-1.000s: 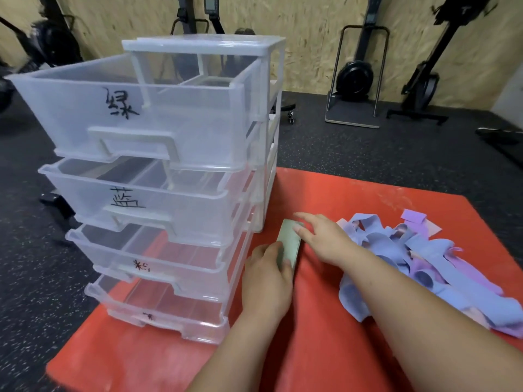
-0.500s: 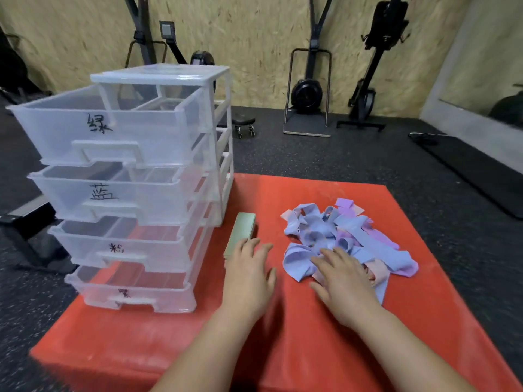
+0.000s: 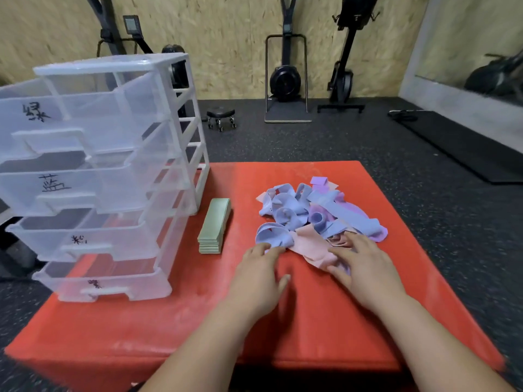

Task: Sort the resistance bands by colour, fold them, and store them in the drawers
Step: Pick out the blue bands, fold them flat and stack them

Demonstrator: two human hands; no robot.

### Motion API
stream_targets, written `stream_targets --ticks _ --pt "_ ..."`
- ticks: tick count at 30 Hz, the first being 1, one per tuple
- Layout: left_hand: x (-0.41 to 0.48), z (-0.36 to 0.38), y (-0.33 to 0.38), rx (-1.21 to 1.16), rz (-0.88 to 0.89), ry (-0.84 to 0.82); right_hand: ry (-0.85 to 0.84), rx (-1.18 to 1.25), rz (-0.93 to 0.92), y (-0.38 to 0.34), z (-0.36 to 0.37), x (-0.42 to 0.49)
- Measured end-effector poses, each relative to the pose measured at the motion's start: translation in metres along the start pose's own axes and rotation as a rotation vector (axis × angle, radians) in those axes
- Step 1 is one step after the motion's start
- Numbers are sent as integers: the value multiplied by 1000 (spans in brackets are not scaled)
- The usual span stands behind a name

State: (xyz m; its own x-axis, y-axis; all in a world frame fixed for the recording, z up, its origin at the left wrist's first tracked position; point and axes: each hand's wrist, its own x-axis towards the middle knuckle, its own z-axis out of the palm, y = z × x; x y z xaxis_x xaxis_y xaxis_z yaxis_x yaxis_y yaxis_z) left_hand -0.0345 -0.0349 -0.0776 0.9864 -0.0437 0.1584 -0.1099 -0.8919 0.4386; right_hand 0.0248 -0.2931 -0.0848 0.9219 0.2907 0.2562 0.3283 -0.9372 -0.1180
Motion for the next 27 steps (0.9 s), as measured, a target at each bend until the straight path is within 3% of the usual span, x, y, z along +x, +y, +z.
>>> stream_targets --ticks 3,6,8,10,12,14,16,21,24,27 --pt "19 1 -6 -20 -61 22 34 -34 87 -1 -6 9" --pt "42 1 -16 -81 -141 57 211 -105 166 -7 -10 23" --pt "55 3 -22 -118 -153 76 246 20 41 -20 -12 31" --pt "62 6 -24 -124 -141 36 47 104 -181 -33 -9 35" --pt "65 10 -22 -26 -109 -14 -149 5 -258 -35 2 36" --pt "64 13 -19 147 -83 -37 -142 -74 -173 -29 9 41" --pt "65 15 -18 248 -88 -10 -11 -98 -81 -21 10 49" --pt "70 13 -28 155 -147 98 168 -176 192 -5 4 63" --pt "68 7 -30 170 -134 158 33 -187 240 0 5 59" --pt "65 -2 -30 -4 -35 307 -153 3 189 2 2 53"
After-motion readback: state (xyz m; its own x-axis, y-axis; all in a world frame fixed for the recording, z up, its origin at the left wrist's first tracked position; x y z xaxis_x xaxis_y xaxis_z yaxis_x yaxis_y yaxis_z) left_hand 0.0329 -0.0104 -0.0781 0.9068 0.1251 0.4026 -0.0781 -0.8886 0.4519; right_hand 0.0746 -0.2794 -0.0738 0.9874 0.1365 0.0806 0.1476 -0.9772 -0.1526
